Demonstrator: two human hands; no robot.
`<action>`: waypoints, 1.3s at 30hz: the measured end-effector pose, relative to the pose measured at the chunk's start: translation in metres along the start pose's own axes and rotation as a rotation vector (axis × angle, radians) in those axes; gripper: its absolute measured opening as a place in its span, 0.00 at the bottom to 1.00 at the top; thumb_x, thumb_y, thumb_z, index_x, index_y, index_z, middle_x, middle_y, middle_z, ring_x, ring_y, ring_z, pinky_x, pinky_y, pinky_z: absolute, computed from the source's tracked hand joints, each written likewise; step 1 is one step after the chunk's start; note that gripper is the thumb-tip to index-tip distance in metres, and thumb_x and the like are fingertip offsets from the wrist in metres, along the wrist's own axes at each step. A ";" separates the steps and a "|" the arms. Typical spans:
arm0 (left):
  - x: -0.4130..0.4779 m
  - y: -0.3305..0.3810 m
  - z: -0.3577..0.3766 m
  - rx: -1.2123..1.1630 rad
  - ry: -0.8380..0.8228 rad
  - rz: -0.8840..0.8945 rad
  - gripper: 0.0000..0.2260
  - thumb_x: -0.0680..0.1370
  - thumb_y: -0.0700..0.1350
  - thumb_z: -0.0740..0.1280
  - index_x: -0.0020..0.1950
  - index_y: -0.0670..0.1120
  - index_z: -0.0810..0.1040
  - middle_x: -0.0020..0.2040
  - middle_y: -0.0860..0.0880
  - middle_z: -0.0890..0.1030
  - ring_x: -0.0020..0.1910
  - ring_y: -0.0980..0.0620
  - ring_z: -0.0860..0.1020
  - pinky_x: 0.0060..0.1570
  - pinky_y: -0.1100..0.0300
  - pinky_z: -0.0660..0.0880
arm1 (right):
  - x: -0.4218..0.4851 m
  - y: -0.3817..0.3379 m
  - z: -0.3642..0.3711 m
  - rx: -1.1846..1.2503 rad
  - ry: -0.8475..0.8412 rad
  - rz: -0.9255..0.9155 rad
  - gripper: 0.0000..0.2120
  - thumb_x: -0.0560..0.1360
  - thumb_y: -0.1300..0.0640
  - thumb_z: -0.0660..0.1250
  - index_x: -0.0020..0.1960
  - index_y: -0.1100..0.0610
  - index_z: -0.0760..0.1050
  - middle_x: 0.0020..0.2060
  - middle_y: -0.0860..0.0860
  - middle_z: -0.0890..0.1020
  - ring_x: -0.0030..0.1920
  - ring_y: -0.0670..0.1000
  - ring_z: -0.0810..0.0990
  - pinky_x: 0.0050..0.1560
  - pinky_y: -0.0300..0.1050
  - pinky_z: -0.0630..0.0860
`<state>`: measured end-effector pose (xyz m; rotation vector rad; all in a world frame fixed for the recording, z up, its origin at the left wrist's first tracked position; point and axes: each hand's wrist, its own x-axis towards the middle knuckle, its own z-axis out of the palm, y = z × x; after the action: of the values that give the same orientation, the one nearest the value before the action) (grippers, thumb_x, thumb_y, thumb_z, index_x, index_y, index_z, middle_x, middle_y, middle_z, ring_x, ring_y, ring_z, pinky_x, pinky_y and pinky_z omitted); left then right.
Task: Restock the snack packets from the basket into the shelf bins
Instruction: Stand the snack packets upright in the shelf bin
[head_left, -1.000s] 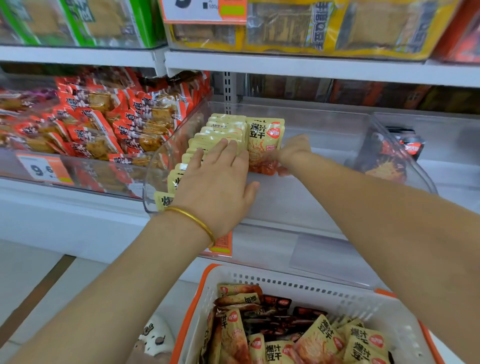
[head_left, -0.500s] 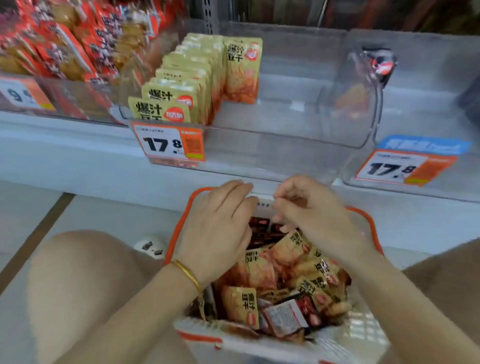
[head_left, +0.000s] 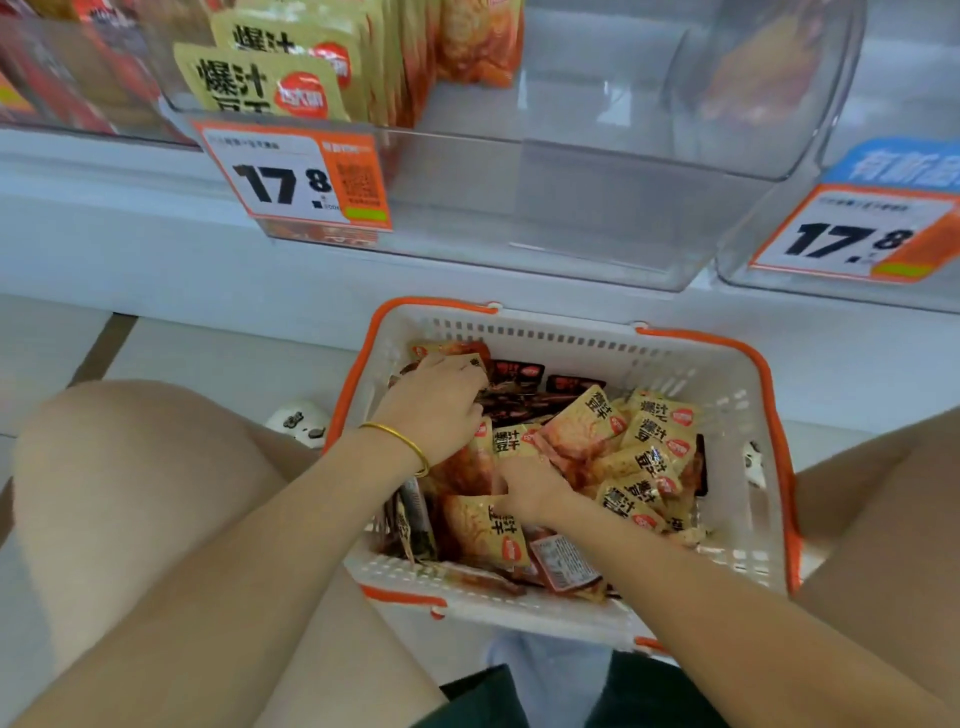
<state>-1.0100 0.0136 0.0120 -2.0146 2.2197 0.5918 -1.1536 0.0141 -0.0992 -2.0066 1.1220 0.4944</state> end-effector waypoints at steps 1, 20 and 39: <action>-0.001 0.000 0.001 -0.009 -0.031 0.005 0.15 0.79 0.44 0.59 0.65 0.45 0.72 0.64 0.46 0.73 0.65 0.46 0.66 0.63 0.52 0.67 | -0.001 0.000 -0.008 0.016 0.012 -0.027 0.11 0.75 0.60 0.65 0.35 0.56 0.68 0.36 0.51 0.74 0.39 0.51 0.73 0.33 0.42 0.67; -0.041 0.029 -0.070 -0.928 0.053 -0.062 0.04 0.74 0.40 0.70 0.41 0.48 0.79 0.45 0.40 0.82 0.43 0.49 0.78 0.53 0.48 0.75 | -0.123 -0.022 -0.152 1.134 0.273 -0.244 0.11 0.76 0.51 0.64 0.48 0.58 0.78 0.37 0.51 0.83 0.36 0.47 0.82 0.37 0.40 0.76; -0.032 0.018 -0.214 -0.498 0.923 -0.016 0.05 0.78 0.42 0.63 0.48 0.44 0.78 0.46 0.50 0.77 0.46 0.53 0.74 0.47 0.65 0.70 | -0.144 -0.110 -0.308 1.110 0.477 -0.420 0.05 0.75 0.63 0.66 0.50 0.59 0.77 0.37 0.51 0.84 0.34 0.48 0.83 0.37 0.45 0.82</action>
<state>-0.9826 -0.0271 0.2235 -3.0216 2.6837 0.2236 -1.1488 -0.1123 0.2351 -1.2742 0.8726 -0.7324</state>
